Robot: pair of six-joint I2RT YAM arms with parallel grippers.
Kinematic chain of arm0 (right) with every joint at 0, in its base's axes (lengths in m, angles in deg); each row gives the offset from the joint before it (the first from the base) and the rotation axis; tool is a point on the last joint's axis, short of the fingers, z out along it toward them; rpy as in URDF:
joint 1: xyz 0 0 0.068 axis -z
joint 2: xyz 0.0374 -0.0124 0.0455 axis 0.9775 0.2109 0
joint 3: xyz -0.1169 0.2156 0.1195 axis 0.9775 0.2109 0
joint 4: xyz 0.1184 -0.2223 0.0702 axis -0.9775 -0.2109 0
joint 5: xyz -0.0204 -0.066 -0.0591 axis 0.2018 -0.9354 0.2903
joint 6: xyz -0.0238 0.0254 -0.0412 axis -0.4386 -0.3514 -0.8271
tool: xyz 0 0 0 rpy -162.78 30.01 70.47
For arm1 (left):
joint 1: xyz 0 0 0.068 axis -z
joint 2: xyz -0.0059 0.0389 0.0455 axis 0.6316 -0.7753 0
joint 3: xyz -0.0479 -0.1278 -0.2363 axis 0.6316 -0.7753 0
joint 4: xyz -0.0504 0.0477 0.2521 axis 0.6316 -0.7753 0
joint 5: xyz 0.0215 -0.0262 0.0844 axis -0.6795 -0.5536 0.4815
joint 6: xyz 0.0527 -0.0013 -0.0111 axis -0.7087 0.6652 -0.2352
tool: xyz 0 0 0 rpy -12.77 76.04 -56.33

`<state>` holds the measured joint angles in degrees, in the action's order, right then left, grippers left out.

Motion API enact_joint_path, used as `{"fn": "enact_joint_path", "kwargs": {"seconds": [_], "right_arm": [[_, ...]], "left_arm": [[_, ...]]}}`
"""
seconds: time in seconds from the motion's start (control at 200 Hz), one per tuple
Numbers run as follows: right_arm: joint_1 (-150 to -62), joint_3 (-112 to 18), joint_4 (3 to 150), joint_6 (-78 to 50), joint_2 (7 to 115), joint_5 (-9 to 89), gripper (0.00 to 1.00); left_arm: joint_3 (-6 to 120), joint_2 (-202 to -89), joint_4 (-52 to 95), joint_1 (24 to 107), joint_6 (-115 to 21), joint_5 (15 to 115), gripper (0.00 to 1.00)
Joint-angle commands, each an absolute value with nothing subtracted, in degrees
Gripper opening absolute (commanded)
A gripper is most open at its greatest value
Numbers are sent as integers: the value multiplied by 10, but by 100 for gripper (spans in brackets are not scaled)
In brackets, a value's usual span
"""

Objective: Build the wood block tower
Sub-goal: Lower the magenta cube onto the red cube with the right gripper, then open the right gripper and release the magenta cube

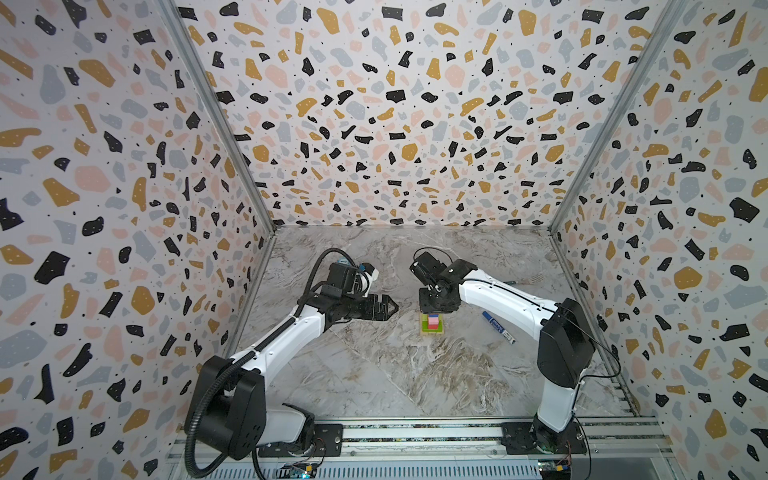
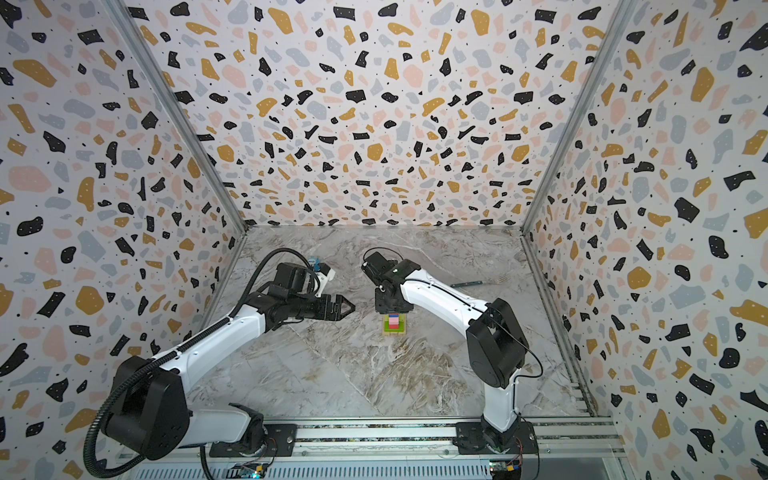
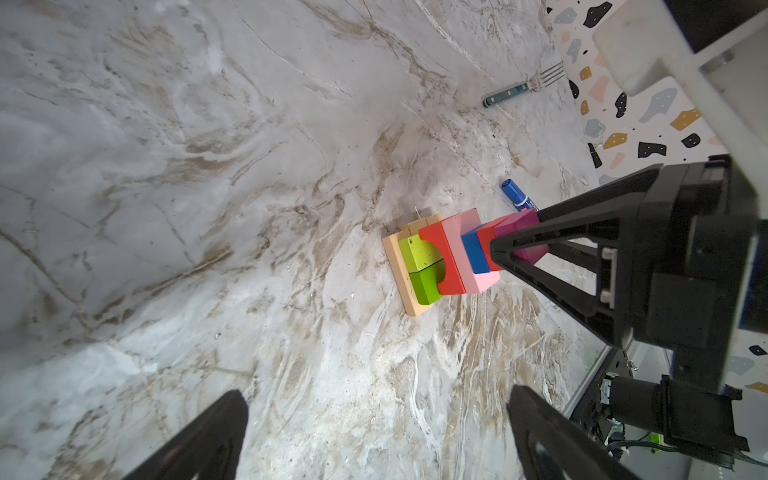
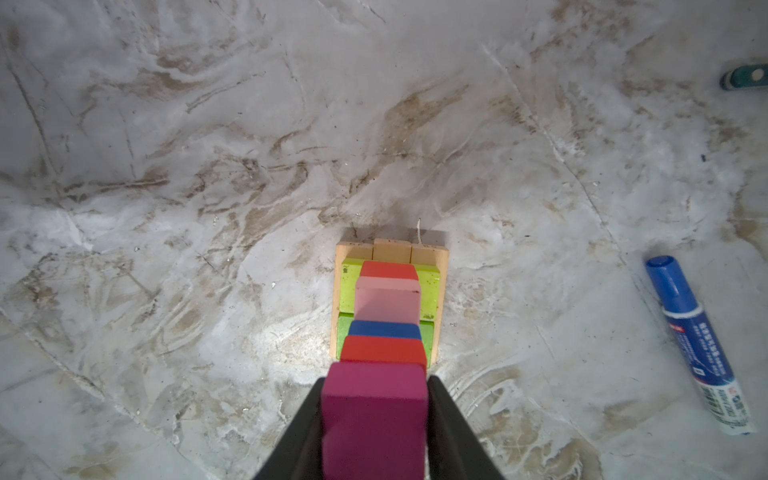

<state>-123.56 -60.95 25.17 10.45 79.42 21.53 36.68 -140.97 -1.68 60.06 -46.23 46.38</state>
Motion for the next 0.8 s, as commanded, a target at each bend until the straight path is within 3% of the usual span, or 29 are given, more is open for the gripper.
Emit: {"fn": "enact_joint_path", "kwargs": {"seconds": [0.0,0.375,0.796], "right_arm": [[-1237,-607,243,108,781,208,39],[-1238,-608,244,108,780,206,38],[-1237,-615,238,106,779,198,48]], "left_arm": [[362,-1404,-3,597,-463,460,99],[362,-1405,-3,598,-463,460,99],[361,-1405,-3,597,-463,461,99]]}}
